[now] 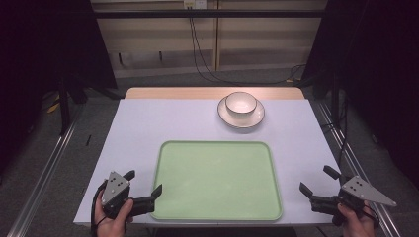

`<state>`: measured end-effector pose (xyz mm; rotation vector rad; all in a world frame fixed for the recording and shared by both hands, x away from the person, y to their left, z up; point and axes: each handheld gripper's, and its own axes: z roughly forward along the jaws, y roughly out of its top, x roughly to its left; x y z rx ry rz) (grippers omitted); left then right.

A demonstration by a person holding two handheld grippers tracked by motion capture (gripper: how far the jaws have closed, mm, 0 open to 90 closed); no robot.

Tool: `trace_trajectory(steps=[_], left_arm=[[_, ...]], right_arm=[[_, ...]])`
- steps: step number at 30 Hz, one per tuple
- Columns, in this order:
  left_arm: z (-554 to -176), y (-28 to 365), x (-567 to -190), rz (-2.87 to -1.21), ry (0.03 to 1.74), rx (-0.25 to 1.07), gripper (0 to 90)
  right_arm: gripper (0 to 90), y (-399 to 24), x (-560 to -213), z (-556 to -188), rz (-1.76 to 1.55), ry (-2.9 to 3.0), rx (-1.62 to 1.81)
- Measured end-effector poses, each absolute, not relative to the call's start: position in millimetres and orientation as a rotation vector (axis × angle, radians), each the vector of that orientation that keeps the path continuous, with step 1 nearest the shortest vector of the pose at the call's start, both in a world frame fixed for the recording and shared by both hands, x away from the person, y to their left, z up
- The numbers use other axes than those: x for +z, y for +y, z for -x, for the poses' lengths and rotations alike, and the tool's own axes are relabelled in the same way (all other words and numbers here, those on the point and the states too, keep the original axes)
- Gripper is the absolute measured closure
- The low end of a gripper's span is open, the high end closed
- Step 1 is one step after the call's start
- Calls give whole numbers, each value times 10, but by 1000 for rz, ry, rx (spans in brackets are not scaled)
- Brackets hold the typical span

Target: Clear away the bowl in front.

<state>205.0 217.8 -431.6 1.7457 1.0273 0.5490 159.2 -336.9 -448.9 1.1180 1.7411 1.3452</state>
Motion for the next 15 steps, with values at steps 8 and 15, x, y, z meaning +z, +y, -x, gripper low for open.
trace_trajectory(steps=[8,15], left_arm=[[-2039,2187,-4307,-1753,1016,553,19],[-2040,2164,-4289,-1768,1000,553,19]], right_arm=[[6,-3332,-4480,-1588,-1091,1770,1339],[7,-3317,-4485,-1591,-1086,1797,1348]])
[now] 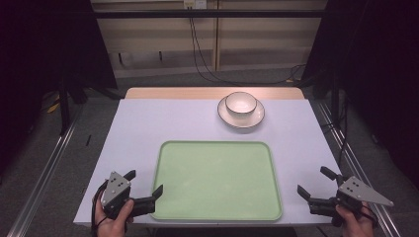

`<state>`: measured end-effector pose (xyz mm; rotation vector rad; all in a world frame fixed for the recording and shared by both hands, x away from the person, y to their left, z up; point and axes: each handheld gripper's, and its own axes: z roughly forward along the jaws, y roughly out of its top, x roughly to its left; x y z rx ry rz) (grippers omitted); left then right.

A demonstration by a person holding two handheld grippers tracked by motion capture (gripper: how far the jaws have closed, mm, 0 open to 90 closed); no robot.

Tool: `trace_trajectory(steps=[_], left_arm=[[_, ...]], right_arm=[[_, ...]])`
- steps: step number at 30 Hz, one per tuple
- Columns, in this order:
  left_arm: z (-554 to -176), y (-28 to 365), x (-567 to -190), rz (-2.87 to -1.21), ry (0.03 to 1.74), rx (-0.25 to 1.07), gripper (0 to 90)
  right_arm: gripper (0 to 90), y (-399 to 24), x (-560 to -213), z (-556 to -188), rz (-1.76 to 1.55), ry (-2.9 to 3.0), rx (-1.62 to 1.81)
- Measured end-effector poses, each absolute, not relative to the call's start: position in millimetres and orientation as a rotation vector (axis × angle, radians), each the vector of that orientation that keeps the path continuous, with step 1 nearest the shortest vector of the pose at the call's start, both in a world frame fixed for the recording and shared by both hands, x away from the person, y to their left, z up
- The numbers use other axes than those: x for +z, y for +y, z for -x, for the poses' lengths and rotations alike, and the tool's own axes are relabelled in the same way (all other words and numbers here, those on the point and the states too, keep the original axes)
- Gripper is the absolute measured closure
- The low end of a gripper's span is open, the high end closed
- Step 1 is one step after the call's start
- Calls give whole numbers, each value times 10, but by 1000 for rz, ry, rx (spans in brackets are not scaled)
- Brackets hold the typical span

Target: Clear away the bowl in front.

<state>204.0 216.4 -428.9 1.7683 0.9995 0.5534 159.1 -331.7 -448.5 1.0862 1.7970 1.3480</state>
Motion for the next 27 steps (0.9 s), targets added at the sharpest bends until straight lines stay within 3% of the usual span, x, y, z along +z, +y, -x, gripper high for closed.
trace_trajectory(steps=[27], left_arm=[[-2291,1888,-4117,-1846,892,492,25]], right_arm=[[8,-3331,-4499,-1606,-1078,1808,1343]])
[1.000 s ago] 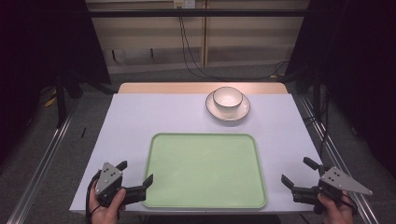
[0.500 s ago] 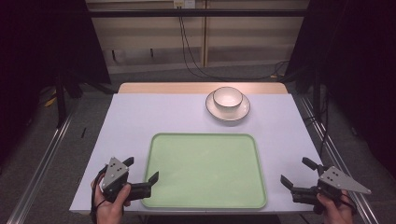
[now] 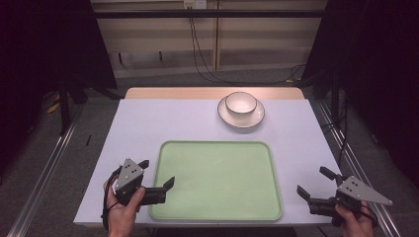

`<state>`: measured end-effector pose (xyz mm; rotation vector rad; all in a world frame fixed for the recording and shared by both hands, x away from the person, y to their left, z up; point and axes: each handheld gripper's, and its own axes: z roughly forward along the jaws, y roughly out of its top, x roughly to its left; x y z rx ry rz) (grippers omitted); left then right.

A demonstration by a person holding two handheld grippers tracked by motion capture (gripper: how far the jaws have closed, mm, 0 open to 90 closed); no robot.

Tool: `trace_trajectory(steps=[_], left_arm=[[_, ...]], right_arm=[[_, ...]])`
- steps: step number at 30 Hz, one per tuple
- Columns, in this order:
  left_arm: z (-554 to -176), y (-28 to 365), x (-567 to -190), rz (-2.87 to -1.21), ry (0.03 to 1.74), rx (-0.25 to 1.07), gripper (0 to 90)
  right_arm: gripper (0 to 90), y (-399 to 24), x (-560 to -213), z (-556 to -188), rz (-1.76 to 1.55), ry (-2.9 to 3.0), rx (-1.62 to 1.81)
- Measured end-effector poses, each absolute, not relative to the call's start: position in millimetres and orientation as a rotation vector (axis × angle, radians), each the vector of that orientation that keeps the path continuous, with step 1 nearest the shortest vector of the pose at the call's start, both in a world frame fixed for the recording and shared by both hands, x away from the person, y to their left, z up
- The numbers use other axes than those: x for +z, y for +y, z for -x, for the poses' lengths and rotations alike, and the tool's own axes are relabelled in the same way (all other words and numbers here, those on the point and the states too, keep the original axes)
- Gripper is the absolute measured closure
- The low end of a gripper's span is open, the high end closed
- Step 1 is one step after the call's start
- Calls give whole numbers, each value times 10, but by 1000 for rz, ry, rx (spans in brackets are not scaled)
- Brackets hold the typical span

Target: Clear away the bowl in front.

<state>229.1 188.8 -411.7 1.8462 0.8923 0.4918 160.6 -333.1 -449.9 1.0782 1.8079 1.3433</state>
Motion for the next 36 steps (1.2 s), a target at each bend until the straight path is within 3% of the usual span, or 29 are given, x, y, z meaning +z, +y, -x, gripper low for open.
trace_trajectory(steps=[21,36], left_arm=[[-2615,1528,-4008,-1848,788,407,41],[-2955,1332,-3998,-1900,731,471,42]], right_arm=[[8,-3329,-4498,-1603,-1080,1808,1350],[8,-3328,-4494,-1599,-1077,1820,1371]])
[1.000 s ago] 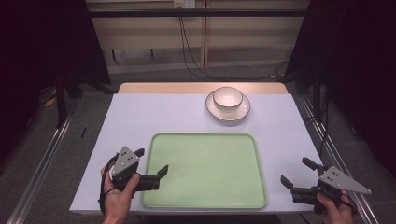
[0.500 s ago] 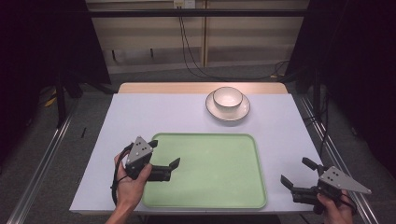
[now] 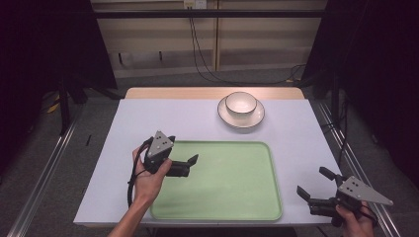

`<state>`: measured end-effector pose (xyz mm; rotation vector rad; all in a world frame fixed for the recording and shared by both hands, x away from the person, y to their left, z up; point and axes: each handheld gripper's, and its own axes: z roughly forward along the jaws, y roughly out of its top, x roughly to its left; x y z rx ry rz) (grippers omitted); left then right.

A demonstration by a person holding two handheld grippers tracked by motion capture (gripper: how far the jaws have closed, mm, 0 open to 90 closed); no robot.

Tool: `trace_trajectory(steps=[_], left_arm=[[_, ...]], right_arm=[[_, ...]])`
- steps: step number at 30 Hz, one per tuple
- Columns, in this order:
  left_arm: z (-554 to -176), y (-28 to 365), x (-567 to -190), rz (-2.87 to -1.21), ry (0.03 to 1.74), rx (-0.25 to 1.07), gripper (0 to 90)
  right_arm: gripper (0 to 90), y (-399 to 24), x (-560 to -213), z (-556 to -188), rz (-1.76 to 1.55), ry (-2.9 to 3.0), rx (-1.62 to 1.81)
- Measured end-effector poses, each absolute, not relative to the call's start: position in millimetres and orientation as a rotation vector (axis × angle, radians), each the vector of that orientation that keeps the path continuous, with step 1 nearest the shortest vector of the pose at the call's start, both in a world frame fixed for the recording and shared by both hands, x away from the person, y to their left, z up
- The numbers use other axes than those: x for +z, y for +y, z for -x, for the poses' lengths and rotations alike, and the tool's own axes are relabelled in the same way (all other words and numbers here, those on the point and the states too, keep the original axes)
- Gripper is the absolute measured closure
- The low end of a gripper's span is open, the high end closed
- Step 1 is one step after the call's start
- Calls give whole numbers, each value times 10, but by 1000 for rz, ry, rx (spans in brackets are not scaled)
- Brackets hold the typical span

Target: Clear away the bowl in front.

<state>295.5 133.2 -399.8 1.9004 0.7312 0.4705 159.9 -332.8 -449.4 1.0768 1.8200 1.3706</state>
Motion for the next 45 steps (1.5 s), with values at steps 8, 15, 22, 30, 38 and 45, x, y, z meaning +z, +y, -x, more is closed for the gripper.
trace_trajectory(steps=[8,15,22,30,38,45], left_arm=[[-3178,1201,-4030,-1899,786,476,42],[-3369,1100,-4045,-1898,821,487,42],[-3493,979,-4048,-1898,825,516,46],[-3684,793,-4044,-1925,834,489,56],[-3854,658,-3946,-1876,847,490,56],[-4026,547,-3923,-1867,871,443,52]], right_arm=[[8,-3330,-4497,-1599,-1076,1816,1369],[8,-3329,-4496,-1600,-1074,1818,1373],[8,-3321,-4495,-1596,-1073,1821,1368],[9,-3326,-4494,-1594,-1067,1817,1373],[9,-3328,-4494,-1592,-1069,1821,1378],[10,-3315,-4492,-1587,-1057,1828,1377]])
